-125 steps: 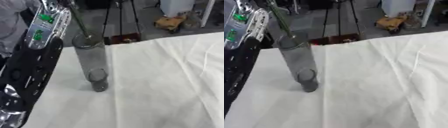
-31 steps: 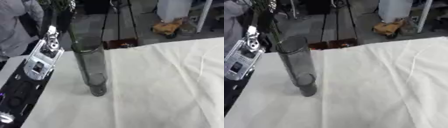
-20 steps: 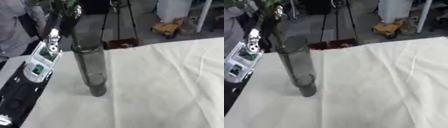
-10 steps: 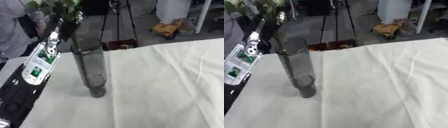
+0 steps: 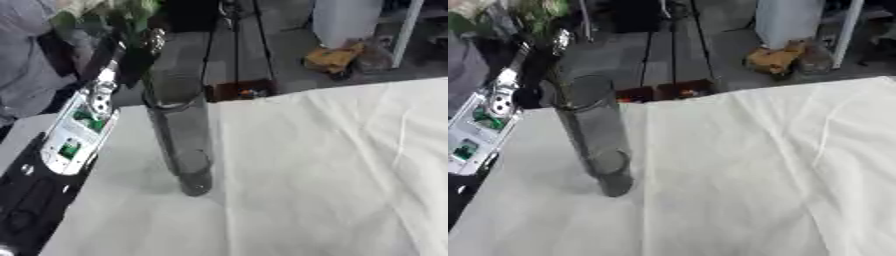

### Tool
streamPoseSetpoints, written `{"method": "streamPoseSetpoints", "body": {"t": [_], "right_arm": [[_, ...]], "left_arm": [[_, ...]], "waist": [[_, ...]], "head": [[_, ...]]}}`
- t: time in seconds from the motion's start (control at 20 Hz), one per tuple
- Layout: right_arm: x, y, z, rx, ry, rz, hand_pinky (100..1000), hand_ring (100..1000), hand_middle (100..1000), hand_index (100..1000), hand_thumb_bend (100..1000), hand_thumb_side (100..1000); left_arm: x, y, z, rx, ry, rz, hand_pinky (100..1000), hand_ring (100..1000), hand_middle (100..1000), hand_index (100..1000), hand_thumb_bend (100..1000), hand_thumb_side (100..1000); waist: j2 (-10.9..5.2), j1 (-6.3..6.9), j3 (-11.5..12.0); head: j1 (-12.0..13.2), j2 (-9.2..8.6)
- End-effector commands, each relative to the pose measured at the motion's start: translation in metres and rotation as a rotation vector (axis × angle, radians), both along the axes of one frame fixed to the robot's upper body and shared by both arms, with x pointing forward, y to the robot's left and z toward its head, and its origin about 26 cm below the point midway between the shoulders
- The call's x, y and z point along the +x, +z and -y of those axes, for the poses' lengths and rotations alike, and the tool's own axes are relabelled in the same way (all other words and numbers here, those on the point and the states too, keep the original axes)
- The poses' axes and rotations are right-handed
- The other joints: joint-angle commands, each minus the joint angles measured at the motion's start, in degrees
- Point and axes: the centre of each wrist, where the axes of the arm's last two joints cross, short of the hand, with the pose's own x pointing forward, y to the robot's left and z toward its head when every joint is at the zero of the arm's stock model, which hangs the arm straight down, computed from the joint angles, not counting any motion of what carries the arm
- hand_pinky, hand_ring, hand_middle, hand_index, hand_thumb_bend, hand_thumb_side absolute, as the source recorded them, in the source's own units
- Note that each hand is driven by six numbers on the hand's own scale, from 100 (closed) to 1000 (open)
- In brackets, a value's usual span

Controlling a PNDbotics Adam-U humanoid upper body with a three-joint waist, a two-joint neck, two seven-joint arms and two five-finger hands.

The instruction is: Arrange flowers into the vase.

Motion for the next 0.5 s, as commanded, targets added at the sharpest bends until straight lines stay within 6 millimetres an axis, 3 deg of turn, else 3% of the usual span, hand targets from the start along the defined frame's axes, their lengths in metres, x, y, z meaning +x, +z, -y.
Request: {"method": "streamPoseSetpoints", "body": {"t": [0.05, 0.5], "right_arm": [[-0.0037, 0.0095, -0.0002, -0.018, -0.005, 0.035, 897, 1000, 821, 899, 100, 1000], [-0.0036, 0.0094, -0.0002, -0.015, -0.006, 0.036, 898, 1000, 821, 899, 100, 1000]], "left_arm": [[-0.0063, 0.0154, -0.0055, -0.048, -0.001, 0.061, 326, 647, 757, 891, 100, 1000], [-0.008, 0.0166, -0.005, -0.208, -0.005, 0.112, 316, 637, 751, 886, 100, 1000]], "waist": [[-1.13, -0.61, 0.11], [-0.98, -0.66, -0.02]], "head": [[-0.13, -0.81], [-0.23, -1.1]]}}
